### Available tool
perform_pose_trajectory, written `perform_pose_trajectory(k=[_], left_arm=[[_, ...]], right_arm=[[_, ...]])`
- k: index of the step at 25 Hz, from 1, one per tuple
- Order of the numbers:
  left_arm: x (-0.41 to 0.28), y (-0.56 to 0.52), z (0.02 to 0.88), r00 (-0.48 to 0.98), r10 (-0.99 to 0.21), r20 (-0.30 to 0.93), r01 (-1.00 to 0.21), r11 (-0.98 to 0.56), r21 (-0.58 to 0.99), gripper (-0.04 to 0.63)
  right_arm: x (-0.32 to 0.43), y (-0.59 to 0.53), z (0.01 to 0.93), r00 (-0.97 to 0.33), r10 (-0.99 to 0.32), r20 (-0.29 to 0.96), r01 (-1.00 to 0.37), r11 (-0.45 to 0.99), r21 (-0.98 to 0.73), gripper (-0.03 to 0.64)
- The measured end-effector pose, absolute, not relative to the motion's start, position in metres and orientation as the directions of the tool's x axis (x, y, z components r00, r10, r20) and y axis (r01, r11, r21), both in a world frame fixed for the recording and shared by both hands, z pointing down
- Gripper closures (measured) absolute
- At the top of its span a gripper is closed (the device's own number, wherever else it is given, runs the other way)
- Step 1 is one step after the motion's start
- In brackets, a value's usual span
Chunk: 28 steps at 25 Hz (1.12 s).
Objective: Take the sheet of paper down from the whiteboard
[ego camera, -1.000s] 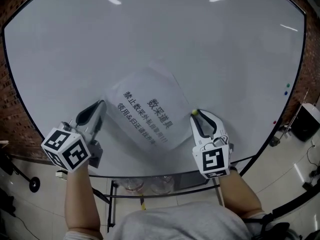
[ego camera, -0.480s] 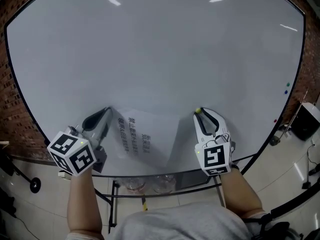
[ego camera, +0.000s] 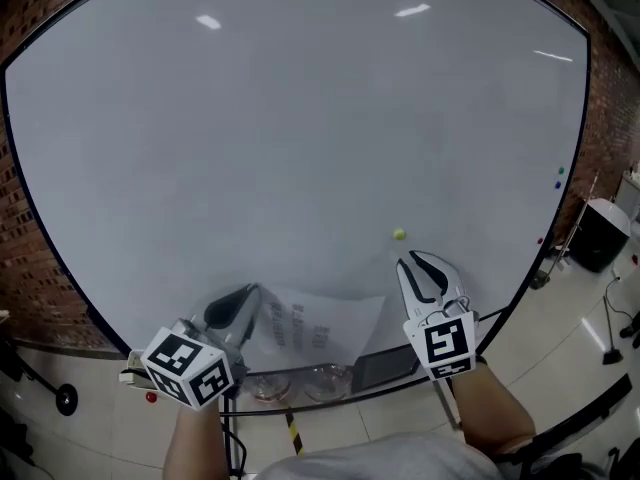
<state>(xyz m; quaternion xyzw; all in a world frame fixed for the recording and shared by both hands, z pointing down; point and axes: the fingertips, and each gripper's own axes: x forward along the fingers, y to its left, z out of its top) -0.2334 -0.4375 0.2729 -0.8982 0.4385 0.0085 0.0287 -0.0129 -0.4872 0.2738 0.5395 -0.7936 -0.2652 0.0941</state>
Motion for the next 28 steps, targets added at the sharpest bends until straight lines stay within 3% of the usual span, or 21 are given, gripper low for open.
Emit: perform_pose_trajectory(k=[7,17,28], left_arm=[[-0.198,-0.428,0.343,0.673,-0.737,0.063,-0.74,-0.672,0.038,0.594],[-0.167,-0.378,0.402,0.627,-0.763,0.158,-0.778,-0.603,0.178,0.594],[-0.022,-0.131,0.426,0.67,-0.72,0.179,-0.741,-0.637,0.214,0.594]], right_arm=[[-0.004,-0.47,0.334,-0.466,-0.879,0.106,-0.845,0.477,0.241,0.615],[0.024,-0.399,0.369,-0.488,-0.853,0.186,-0.836,0.518,0.181,0.615],[0.104,-0.135,0.43,-0.629,-0.722,0.289,-0.747,0.664,0.034,0.615]])
